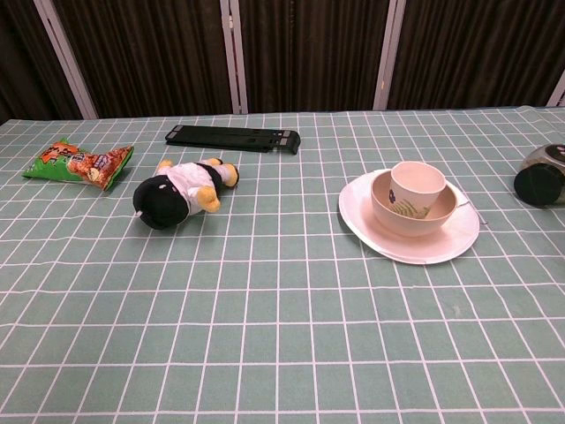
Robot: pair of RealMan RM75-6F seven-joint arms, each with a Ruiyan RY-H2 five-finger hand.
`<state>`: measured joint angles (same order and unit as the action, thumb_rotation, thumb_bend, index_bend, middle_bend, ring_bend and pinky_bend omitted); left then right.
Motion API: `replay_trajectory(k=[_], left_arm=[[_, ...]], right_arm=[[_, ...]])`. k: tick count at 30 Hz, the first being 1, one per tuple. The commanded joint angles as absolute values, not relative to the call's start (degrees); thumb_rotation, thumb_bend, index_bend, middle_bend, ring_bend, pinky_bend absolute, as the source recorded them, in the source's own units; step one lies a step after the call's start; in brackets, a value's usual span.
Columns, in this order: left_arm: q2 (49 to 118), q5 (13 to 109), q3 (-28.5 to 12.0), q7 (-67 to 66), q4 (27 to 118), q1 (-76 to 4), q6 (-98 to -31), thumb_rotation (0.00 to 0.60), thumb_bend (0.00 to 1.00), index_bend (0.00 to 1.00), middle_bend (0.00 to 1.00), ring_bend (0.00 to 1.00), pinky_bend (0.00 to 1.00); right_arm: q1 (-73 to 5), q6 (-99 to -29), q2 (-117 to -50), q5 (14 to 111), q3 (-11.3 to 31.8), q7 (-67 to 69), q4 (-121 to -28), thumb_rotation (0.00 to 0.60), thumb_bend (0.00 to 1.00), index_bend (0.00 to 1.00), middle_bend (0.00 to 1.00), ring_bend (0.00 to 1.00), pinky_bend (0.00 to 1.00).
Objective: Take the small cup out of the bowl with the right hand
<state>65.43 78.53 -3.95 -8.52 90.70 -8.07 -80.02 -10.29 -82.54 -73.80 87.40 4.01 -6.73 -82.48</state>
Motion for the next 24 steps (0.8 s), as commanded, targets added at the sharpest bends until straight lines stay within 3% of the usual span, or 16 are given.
replay_trajectory(k=[1, 16, 19, 21, 24], left_arm=[[65.42, 78.53, -3.92, -8.5, 90.64, -8.04, -80.04, 0.6, 0.0, 0.0, 0.0, 0.0, 0.0], [65.33, 77.76, -4.15, -8.54, 90.59, -7.97, -79.84, 0.6, 0.0, 0.0, 0.0, 0.0, 0.0], [65.27, 77.78, -4.19, -8.56, 90.76, -7.92, -79.99, 0.6, 0.0, 0.0, 0.0, 0.0, 0.0], [65.18, 77.98, -4.2, -8.49, 90.98, -7.89, -80.19, 0.6, 0.0, 0.0, 0.0, 0.0, 0.0], [65.11, 78.05, -4.13, -8.54, 91.09, -7.83, -80.24, 0.6, 0.0, 0.0, 0.0, 0.0, 0.0]], right_arm=[[-10.27, -82.59, -73.78, 87.46, 4.0, -6.72, -82.56, 0.6, 0.15, 0.0, 0.0, 0.0, 0.0], [-12.08, -82.52, -75.04, 89.89, 4.47, -5.31, -83.33, 0.6, 0.15, 0.0, 0.0, 0.0, 0.0], [-13.42, -82.91, -76.94, 91.37, 5.16, -5.01, -82.91, 0.6, 0.16, 0.11, 0.0, 0.0, 0.0], [-15.05, -81.98, -78.65, 91.86, 5.92, -5.47, -82.95, 0.6, 0.18, 0.25, 0.03, 0.0, 0.0], [-17.37, -79.7, -80.77, 91.26, 7.19, -7.02, -83.77, 0.6, 0.2, 0.34, 0.08, 0.0, 0.0]])
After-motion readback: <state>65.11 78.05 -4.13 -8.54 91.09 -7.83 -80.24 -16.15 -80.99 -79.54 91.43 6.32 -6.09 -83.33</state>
